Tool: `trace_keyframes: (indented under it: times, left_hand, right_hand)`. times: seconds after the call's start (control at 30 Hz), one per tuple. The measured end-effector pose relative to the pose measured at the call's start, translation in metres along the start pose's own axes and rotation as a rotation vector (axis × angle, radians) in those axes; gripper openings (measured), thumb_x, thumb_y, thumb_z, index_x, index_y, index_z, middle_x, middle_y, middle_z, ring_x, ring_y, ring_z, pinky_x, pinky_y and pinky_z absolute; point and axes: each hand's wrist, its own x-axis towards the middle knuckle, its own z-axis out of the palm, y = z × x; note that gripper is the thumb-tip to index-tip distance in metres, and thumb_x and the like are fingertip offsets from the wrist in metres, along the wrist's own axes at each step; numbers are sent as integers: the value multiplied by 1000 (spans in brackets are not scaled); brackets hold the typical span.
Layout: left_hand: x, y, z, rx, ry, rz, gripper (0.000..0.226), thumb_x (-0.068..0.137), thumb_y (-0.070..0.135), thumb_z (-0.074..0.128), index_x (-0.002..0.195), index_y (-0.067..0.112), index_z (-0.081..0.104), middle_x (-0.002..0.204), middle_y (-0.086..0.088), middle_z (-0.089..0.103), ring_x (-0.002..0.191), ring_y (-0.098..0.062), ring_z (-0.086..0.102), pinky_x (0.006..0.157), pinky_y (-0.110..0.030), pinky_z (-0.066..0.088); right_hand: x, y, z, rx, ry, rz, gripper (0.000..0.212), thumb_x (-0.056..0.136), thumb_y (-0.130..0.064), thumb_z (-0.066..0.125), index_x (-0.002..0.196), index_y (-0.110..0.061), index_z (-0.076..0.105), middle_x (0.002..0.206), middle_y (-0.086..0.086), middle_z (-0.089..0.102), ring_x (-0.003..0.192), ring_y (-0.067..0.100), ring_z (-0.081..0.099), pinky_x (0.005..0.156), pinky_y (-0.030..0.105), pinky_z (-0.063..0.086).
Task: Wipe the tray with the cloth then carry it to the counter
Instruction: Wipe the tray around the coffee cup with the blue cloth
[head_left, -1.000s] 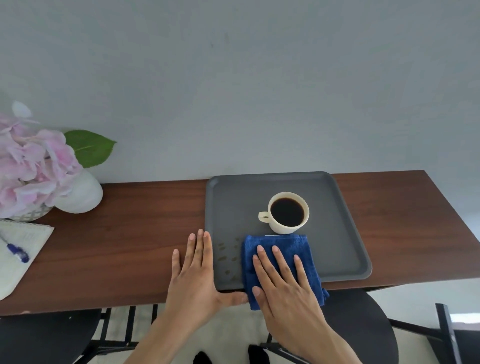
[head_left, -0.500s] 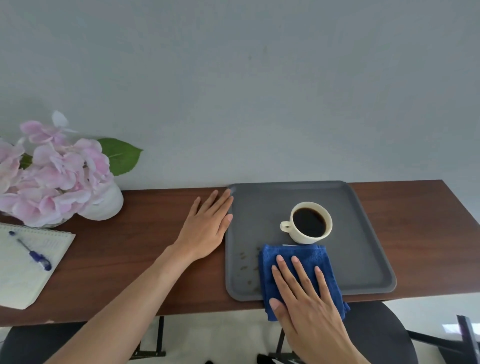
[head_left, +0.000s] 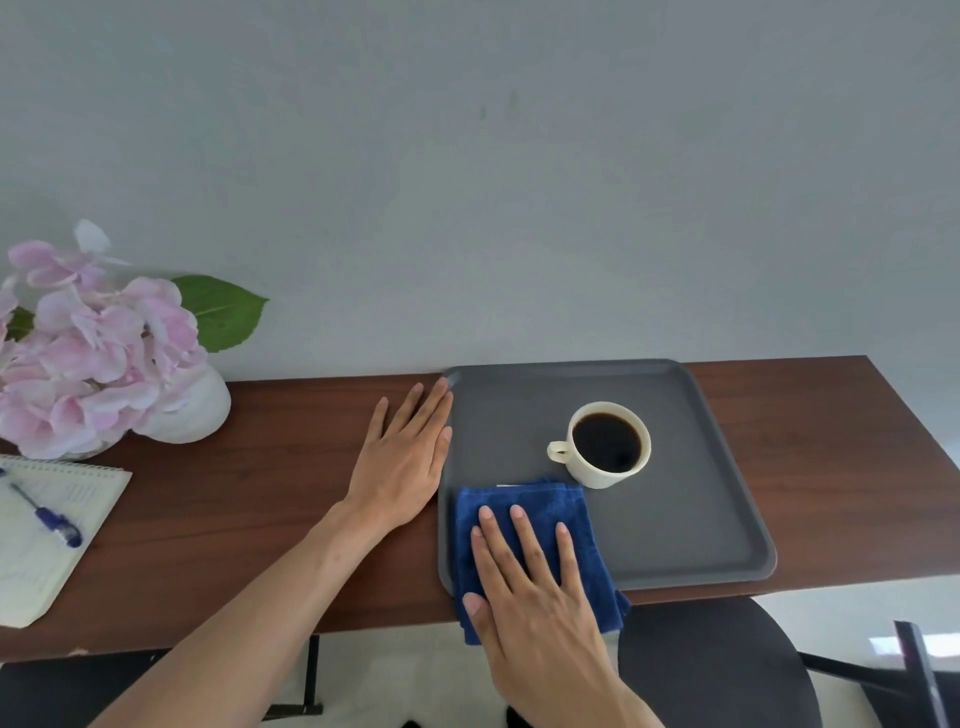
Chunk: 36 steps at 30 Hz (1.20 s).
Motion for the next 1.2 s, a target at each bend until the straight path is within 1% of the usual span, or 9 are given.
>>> trace_keyframes:
  times: [0.13,0.3,0.57,0.77,0.9,1.0,1.07,1.2]
  left_hand:
    - [1,-1,0,-3,3,2,59,109,46,9,165,27,10,173,15,-4,159,-8,-6,130,-52,8]
    - [2,-2,2,-3,7,1,60,108,48,6,165,29,8,172,16,-5,159,-7,-6,131,-50,6]
    - [2,-2,2,11,9,-7,61,108,48,5,165,28,13,172,18,-3,159,-7,-2,130,-50,9]
    - [2,-3,4,18,18,-7,60,109,47,8,165,27,14,172,17,-1,159,-8,0,130,-51,11]
    - [2,-2,5,22,25,-4,59,109,46,9,165,27,14,173,16,0,159,-7,-1,130,-52,12]
    - [2,-3,6,31,38,-6,59,110,45,10,165,27,16,173,15,2,159,-8,2,130,-52,13]
    - [2,-2,6,30,41,-5,59,110,45,11,165,26,17,173,15,3,160,-9,3,130,-52,14]
    - [1,-2,5,27,41,-7,59,110,45,10,165,25,17,173,15,2,160,-9,3,130,-52,14]
  right_hand:
    - [11,-15,-3,35,-16,6,60,103,-51,37,153,-18,47,164,0,40,153,31,30,113,62,19]
    - [1,-2,-7,65,-43,29,59,107,-53,31,157,-22,40,166,-5,34,155,25,26,116,58,17]
    - [-37,61,-14,61,-90,129,65,107,-62,29,163,-31,25,171,-15,17,158,15,12,121,54,13]
    - [-66,123,-28,6,-78,214,59,108,-57,22,161,-32,32,170,-16,20,158,11,13,122,60,19]
    - [-80,156,-27,-19,-89,288,58,107,-59,25,162,-37,26,172,-9,15,159,15,8,123,56,13]
    - [-83,162,-26,-15,-80,288,58,108,-58,24,162,-36,25,173,-5,15,159,19,8,123,54,10]
    - [-81,155,-24,-16,-60,272,58,109,-56,23,161,-32,28,172,-4,18,159,21,10,122,54,11]
    - [-72,127,-19,5,-16,231,60,108,-53,23,158,-24,38,170,-2,25,158,26,15,120,59,18]
